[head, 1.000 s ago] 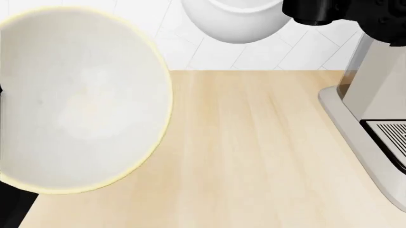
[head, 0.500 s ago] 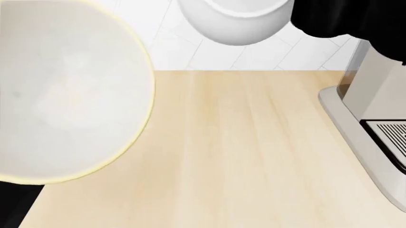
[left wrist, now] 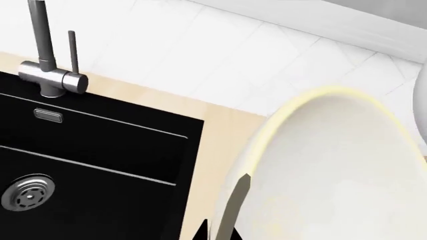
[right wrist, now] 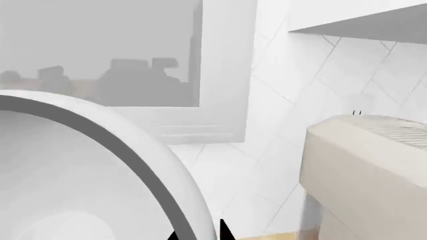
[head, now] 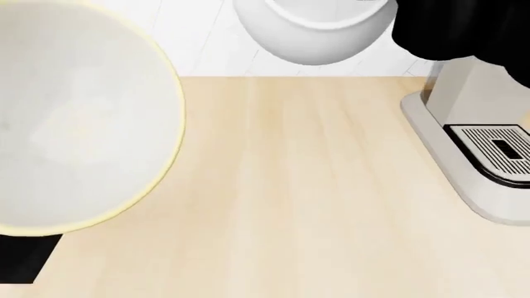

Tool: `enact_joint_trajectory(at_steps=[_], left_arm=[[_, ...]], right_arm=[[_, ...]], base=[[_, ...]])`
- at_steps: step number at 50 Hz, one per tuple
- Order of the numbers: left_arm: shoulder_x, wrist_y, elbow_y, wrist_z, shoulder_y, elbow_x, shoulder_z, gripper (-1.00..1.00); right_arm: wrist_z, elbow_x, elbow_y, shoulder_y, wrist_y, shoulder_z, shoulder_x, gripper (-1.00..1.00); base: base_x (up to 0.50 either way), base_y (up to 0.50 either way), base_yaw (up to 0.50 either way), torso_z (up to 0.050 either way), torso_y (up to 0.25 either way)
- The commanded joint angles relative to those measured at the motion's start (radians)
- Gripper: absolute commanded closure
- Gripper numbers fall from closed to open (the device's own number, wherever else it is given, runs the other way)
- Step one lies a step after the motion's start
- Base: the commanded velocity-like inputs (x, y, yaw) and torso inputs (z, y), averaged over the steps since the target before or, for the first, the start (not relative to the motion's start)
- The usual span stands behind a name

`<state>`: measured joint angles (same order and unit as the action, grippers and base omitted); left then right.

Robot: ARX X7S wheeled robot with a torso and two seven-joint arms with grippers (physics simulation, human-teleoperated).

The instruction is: Stack the bowls in the sink.

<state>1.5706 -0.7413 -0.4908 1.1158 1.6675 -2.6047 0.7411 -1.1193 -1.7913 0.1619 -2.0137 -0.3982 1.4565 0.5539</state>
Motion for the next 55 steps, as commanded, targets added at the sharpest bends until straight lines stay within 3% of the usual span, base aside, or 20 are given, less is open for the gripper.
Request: enact_joint_trajectory(at_steps=[1, 18, 19, 20, 21, 22, 27, 28, 29, 55], left_arm=[[0.000, 0.003, 0.009, 0.013, 0.090, 0.003, -0.019, 1.00], [0.000, 0.004, 0.023, 0.013, 0.079, 0.024, -0.029, 1.00], [-0.150, -0.146, 0.088, 0.163, -0.071, -0.093, -0.179, 1.00], [-0.148, -0.104, 0.013, 0.028, -0.221, 0.057, -0.329, 1.00], [-0.151, -0.103, 0.014, 0.031, -0.371, 0.111, -0.479, 1.00], [-0.168, -0.150, 0.013, 0.122, -0.521, 0.022, -0.629, 1.00], [-0.177, -0.144, 0.029, 0.157, -1.271, 0.049, -1.379, 1.00], [-0.180, -0.146, 0.035, 0.165, -1.391, 0.057, -1.529, 1.00], [-0.183, -0.146, 0.040, 0.173, -1.390, 0.065, -1.654, 1.00], [-0.217, -0.114, 0.052, 0.230, -1.384, 0.181, -1.671, 1.00]], right_arm=[[-0.018, 0.021, -0.028, -0.014, -0.028, -0.016, 0.020, 1.00], [-0.025, 0.017, -0.056, -0.019, -0.044, -0.022, 0.029, 1.00], [-0.025, 0.018, -0.058, -0.018, -0.044, -0.023, 0.031, 1.00], [-0.025, 0.018, -0.061, -0.018, -0.045, -0.023, 0.032, 1.00], [-0.026, 0.017, -0.065, -0.018, -0.047, -0.023, 0.034, 1.00], [-0.028, 0.016, -0.069, -0.019, -0.048, -0.024, 0.037, 1.00], [-0.042, 0.010, -0.091, -0.026, -0.057, -0.028, 0.059, 1.00], [-0.044, 0.008, -0.096, -0.028, -0.061, -0.028, 0.063, 1.00], [-0.047, 0.006, -0.101, -0.029, -0.067, -0.027, 0.068, 1.00], [-0.099, -0.033, -0.267, -0.026, -0.105, -0.044, 0.206, 1.00]], base=[[-0.50, 0.00, 0.00, 0.000, 0.000], [-0.50, 0.00, 0.00, 0.001, 0.000], [-0.50, 0.00, 0.00, 0.000, 0.000], [-0.50, 0.00, 0.00, 0.000, 0.000], [-0.50, 0.00, 0.00, 0.000, 0.000], [-0.50, 0.00, 0.00, 0.000, 0.000], [-0.50, 0.00, 0.00, 0.000, 0.000], [-0.50, 0.00, 0.00, 0.000, 0.000], [-0.50, 0.00, 0.00, 0.000, 0.000], [-0.50, 0.00, 0.00, 0.001, 0.000]])
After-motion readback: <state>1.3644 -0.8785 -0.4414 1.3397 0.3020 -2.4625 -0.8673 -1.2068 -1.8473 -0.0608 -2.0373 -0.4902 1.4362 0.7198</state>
